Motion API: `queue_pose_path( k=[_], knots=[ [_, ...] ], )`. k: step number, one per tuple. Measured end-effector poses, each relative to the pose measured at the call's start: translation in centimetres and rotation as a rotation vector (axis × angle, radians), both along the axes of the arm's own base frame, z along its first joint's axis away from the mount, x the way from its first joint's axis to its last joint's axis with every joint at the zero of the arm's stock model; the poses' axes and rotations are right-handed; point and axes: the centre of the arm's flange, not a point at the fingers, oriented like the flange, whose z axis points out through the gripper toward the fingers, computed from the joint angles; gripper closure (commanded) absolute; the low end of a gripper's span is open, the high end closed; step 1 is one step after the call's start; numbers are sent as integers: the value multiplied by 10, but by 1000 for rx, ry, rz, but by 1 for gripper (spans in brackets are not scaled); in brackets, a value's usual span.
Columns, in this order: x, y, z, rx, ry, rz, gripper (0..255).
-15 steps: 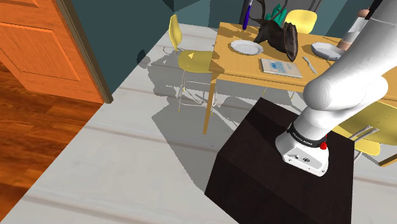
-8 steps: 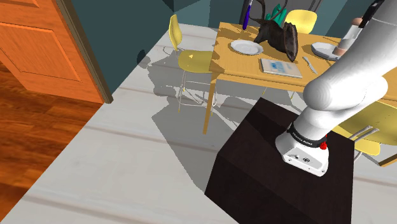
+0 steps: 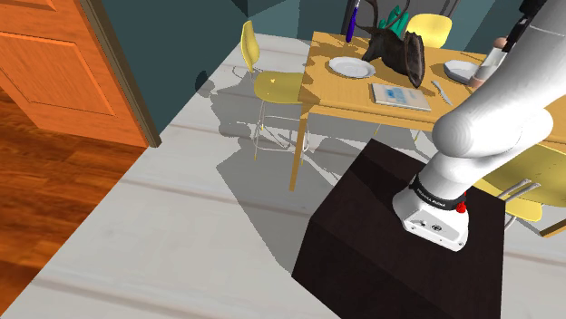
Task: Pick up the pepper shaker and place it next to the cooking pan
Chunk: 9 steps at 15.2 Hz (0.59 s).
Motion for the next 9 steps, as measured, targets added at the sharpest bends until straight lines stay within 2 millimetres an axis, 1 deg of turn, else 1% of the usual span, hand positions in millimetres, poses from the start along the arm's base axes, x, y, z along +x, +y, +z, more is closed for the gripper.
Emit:
queue_pose_path(
  k=[9],
  knots=[
    [1, 1, -49, 0, 0, 0, 255]
  ],
)
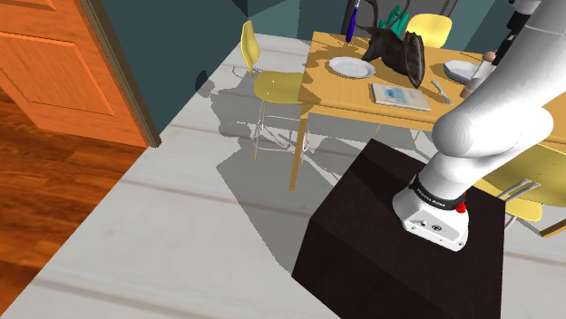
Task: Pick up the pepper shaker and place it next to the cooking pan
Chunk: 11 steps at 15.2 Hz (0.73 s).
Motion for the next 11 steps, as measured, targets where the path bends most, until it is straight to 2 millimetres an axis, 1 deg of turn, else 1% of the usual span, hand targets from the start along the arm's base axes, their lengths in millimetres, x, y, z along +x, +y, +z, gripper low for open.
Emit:
queue_pose_path(
  k=[8, 11],
  knots=[
    [-1, 0, -40, 0, 0, 0, 255],
    [-1, 0, -44, 0, 0, 0, 255]
  ],
)
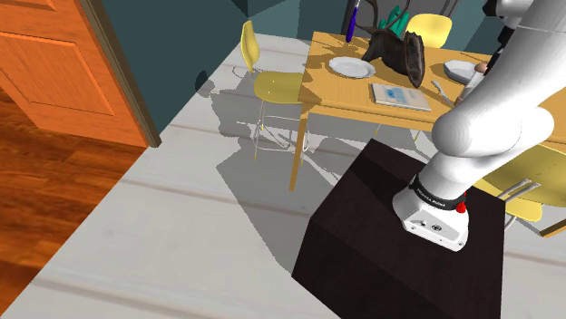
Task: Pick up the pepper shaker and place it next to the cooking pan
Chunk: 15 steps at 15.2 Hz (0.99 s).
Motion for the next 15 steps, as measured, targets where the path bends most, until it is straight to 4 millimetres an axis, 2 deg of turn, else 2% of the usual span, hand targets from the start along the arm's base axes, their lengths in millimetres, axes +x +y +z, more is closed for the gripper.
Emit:
queue_pose_path(
  k=[3, 4, 10, 15],
  knots=[
    [0, 0, -1, 0, 0, 0, 255],
    [0, 0, -1, 0, 0, 0, 0],
    [0, 0, -1, 0, 0, 0, 0],
    [5, 7, 41, -2, -1, 1, 0]
  ],
)
